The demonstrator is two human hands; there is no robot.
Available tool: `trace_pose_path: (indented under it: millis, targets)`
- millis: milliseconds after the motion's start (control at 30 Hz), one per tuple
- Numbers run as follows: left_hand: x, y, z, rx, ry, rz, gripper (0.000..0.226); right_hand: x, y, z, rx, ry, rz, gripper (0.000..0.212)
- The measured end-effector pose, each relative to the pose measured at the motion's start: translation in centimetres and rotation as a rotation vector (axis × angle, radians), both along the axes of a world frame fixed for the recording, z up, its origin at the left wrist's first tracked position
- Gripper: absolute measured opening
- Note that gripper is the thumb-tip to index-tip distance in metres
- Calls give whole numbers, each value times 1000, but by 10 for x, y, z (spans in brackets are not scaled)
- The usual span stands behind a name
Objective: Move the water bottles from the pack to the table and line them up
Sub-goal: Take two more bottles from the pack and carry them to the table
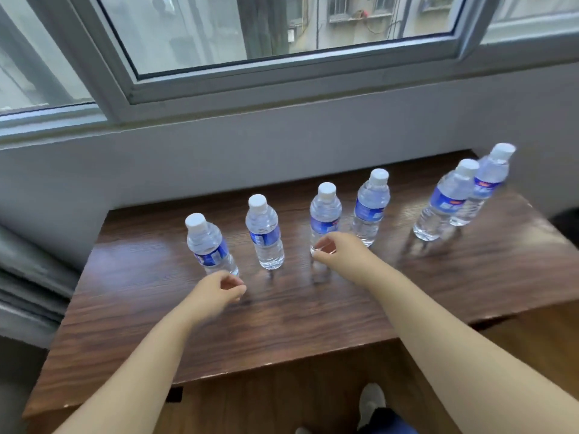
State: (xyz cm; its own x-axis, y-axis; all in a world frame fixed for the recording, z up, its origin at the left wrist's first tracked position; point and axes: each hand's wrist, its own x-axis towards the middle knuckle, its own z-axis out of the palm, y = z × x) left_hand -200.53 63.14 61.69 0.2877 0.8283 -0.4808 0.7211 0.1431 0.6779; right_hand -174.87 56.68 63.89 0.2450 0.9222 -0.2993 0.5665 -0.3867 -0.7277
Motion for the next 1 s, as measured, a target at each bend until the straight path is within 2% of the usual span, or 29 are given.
trace_pose_path:
  millis: [67,333,467,667,867,1000]
  targets:
    - [28,-7,-5,-26,-38,-72,12,19,-29,-10,-21,86,-52,27]
    - [194,-50,-22,-98,-104,-354,9,138,-177,-52,-66,201,-369,12]
    - [300,-85,-31,-124,-94,-527,5,211,-263,-58,-53,263,-621,11]
    - [475,-163,-28,-187,-168,-630,6,335,-395,-65,27,317,-961,9]
    - [637,-240,-15,-197,-248,-799,12,437,-506,-50,95,324,-1224,11]
    - [742,-288,-13,-242,-288,-865,15,498,-550,-53,123,309,-1370,13]
